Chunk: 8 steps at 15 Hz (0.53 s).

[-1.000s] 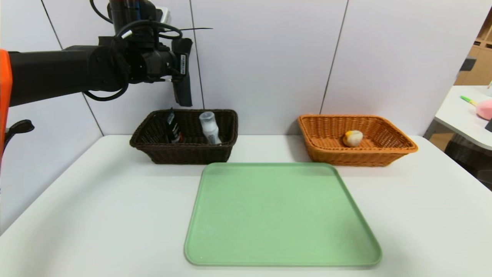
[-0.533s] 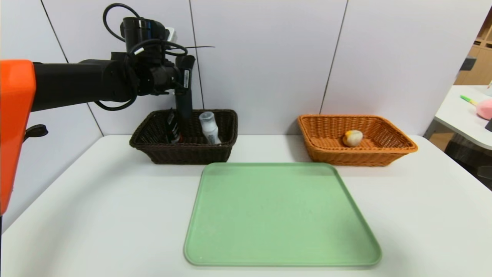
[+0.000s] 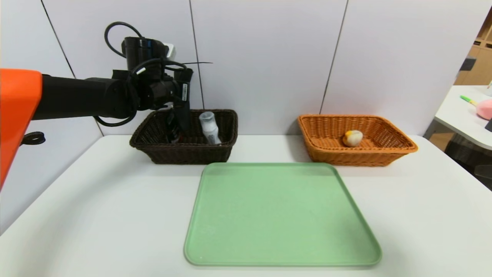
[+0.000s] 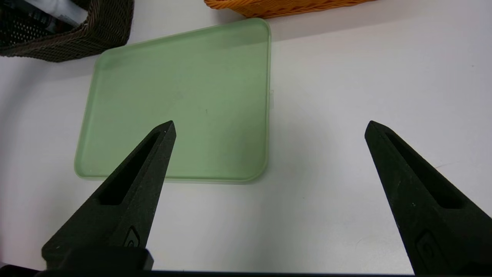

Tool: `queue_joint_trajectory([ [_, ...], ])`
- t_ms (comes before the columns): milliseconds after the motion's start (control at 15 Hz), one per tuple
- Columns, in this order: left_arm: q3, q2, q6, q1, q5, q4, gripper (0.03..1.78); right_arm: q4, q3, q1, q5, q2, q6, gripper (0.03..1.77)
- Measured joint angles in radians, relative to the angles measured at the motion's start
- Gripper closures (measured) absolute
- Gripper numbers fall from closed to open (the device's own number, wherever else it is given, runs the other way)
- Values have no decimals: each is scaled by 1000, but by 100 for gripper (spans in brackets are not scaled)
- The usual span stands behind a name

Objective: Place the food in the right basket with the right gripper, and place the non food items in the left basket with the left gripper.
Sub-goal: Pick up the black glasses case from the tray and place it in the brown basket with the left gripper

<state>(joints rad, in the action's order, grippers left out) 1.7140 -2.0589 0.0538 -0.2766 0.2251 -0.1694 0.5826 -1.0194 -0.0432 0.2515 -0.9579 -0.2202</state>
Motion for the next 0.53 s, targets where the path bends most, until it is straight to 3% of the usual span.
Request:
queue_joint_trajectory([
  [267,-82,1,-14,-1,1,-118,150,-1,1,1,0,-4,1,10],
  [533,-113,0,-41,-14,36,-131,150,-1,0,2,0,-13,0,10],
])
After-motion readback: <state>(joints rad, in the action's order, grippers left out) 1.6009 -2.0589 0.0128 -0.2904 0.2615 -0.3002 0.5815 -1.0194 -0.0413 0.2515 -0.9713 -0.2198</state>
